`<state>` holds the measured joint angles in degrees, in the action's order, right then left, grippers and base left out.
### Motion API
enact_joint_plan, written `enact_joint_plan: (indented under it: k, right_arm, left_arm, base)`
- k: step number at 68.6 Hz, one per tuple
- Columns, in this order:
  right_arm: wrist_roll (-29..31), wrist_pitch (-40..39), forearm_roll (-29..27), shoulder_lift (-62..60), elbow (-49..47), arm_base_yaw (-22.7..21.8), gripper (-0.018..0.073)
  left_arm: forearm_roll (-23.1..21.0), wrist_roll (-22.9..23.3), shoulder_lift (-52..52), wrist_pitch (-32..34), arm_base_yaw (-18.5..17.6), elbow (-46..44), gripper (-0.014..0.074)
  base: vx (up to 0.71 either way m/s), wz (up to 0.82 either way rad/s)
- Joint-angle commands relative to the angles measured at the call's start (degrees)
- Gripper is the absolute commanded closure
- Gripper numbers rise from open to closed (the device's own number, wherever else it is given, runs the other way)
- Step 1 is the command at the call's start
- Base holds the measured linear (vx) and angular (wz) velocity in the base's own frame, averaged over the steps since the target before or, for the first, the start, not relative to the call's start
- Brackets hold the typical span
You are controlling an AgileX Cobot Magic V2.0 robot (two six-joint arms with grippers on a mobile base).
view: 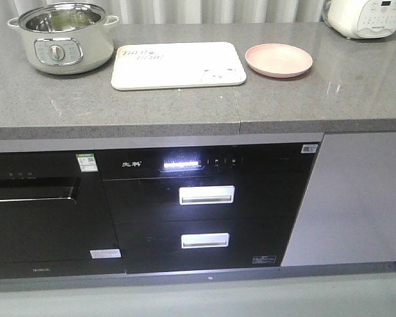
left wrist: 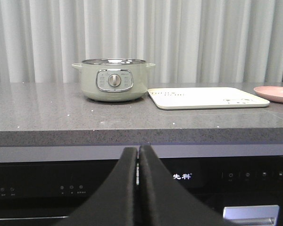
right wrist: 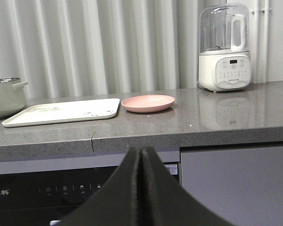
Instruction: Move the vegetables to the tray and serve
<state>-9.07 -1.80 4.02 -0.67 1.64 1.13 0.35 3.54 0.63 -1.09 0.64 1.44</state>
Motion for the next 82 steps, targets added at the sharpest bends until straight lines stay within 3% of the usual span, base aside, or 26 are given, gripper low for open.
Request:
enact_joint_plan:
  k: [1,82]
  right_arm:
    - [-0.06,-4.56,0.21,-0.17,0.42,-0.44,0.0568]
    - [-0.06,-4.56,0.21,-0.17,0.42,-0.44,0.0568]
  left_arm:
    - [-0.35,0.31,0.91,4.26,0.01,0.58,0.0603]
    - [-0.35,0.31,0.91,4.26,0.01,0.58,0.0603]
  base:
    - [0.21,0.02]
    - [0.21,0.01]
